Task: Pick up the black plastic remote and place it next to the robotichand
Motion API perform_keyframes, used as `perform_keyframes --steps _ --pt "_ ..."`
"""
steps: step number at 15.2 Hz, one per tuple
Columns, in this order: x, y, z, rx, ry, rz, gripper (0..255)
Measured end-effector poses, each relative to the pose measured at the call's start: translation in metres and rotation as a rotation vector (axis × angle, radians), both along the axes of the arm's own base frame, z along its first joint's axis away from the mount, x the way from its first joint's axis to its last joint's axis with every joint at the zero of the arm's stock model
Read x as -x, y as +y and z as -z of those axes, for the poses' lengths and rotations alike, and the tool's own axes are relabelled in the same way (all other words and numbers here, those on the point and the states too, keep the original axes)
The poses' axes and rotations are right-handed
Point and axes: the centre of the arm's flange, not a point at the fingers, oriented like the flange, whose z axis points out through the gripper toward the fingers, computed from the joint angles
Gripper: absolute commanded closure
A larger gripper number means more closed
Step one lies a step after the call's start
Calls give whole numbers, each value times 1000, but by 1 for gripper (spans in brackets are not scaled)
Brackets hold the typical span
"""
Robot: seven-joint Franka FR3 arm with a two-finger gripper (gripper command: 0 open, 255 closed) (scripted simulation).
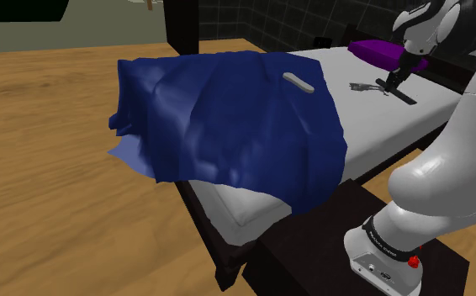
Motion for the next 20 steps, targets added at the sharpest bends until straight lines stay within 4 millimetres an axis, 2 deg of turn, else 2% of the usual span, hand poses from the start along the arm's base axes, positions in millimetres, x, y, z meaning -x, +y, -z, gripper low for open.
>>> perform_keyframes --steps 12,15,20 --pt "100 -121 2 0 0 0 255" --pt "107 -127 13 0 0 -1 255" --pt "107 -129 38 0 0 -2 255"
